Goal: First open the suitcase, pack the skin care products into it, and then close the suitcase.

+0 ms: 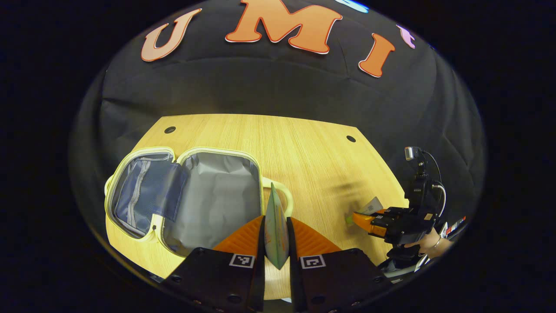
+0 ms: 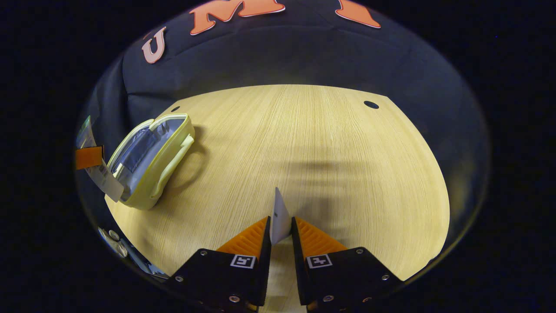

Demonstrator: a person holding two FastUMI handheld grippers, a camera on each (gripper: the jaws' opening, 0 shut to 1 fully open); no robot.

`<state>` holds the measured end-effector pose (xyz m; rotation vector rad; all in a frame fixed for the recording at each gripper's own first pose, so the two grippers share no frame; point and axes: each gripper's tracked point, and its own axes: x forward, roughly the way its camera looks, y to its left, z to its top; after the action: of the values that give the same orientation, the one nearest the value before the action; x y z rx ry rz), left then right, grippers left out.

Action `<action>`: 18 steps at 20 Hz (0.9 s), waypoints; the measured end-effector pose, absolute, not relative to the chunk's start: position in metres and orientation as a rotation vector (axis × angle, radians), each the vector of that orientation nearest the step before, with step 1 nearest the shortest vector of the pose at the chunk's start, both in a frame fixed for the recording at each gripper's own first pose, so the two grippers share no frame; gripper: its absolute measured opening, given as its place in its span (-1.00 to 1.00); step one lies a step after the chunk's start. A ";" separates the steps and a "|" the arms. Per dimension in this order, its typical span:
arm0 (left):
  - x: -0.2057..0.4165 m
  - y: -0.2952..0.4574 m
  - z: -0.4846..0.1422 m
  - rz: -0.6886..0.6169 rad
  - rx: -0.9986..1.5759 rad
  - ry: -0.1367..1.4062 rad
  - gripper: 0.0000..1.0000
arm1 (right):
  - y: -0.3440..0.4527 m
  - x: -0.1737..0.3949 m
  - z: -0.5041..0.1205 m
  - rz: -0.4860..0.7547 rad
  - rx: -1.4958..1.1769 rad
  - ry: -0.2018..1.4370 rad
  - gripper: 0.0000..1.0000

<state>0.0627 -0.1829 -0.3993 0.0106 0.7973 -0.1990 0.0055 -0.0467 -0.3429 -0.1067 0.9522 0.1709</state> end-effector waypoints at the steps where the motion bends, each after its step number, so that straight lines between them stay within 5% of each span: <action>1: 0.062 -0.181 -0.397 -0.210 0.007 0.808 -0.52 | -0.043 0.004 -0.338 0.177 -0.087 0.960 -0.34; 10: 0.080 -0.099 -0.375 -0.262 0.161 1.060 -0.53 | 0.003 -0.019 -0.280 0.255 0.086 0.953 -0.45; 18: 0.095 -0.032 -0.473 -0.230 0.262 1.476 -0.52 | 0.006 -0.038 -0.279 0.216 0.135 0.978 -0.54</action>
<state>0.0947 -0.0324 -0.4726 0.2617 1.4761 -0.2300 -0.0379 0.0057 -0.2789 0.1349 0.9783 0.2162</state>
